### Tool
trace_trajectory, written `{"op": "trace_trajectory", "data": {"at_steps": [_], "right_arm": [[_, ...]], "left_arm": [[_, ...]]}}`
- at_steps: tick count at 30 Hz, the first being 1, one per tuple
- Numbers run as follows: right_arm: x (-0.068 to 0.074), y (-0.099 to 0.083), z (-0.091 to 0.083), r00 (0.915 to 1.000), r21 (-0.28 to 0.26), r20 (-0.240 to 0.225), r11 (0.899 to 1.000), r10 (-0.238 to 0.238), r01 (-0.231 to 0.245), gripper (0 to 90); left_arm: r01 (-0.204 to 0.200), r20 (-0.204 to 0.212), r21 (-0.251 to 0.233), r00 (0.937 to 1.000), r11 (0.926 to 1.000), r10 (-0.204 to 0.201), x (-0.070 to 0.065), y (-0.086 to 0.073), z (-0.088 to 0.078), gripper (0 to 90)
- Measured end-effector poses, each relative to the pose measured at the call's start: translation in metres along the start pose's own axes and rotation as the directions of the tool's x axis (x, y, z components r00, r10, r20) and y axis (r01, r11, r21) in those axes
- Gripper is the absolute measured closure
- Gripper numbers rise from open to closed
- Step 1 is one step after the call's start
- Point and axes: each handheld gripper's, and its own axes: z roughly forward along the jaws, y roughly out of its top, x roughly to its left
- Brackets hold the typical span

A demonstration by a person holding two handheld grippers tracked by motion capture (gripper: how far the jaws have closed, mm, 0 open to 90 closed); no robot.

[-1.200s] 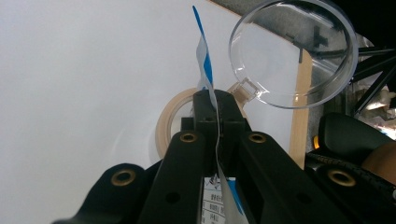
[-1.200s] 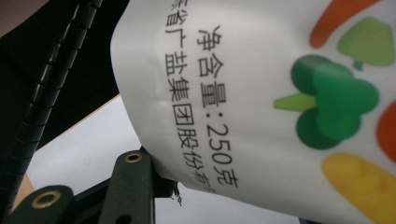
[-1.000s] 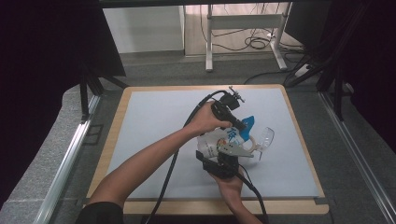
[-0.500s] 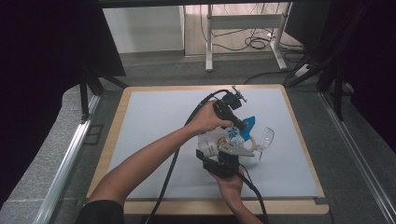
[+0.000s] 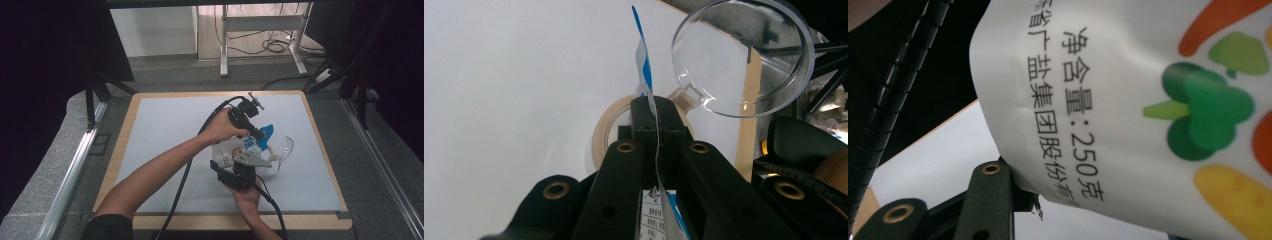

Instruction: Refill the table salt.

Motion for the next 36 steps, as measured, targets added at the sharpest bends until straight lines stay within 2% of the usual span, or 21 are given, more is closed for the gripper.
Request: {"op": "trace_trajectory", "data": {"at_steps": [17,36], "right_arm": [[0.0018,0.0012,-0.0031,0.9996,-0.008,-0.018,1.000,0.023,-0.023,55.6],[0.0021,0.0033,-0.0057,0.9996,-0.012,-0.021,1.000,0.021,-0.021,55.8]], "left_arm": [[0.002,0.005,0.007,1.0000,1.0000,-0.002,0.0016,0.0003,-0.0002,90.0],[0.003,0.004,0.006,1.0000,1.0000,-0.003,0.0013,0.0012,-0.0011,90.0]]}}
